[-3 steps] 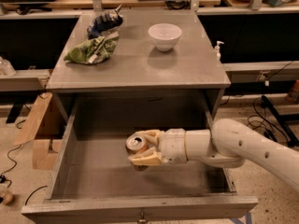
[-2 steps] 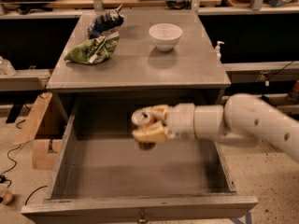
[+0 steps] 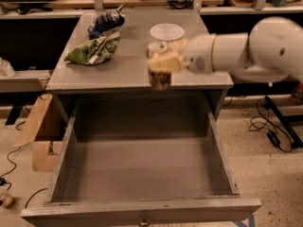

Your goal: Pick orange can from top drawer and place on counter

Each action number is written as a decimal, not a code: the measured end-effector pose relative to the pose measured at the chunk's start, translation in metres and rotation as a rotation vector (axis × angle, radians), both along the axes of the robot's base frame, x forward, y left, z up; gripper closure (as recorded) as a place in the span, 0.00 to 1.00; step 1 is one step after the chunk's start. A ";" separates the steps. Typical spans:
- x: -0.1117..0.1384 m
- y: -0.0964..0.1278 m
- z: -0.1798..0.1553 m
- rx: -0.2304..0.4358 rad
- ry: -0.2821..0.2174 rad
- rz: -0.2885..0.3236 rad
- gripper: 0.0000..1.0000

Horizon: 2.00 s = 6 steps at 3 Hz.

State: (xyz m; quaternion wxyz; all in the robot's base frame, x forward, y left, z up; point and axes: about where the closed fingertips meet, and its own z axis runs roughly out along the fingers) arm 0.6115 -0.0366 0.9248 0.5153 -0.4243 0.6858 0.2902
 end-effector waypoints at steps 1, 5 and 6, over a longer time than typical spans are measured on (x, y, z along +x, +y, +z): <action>0.037 -0.026 0.064 0.050 -0.026 -0.120 1.00; 0.100 -0.096 -0.011 0.036 -0.174 -0.211 1.00; 0.088 -0.095 -0.048 0.006 -0.144 -0.140 1.00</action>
Offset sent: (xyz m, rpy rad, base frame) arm 0.1054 -0.1009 0.1098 0.1627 -0.1101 -0.4036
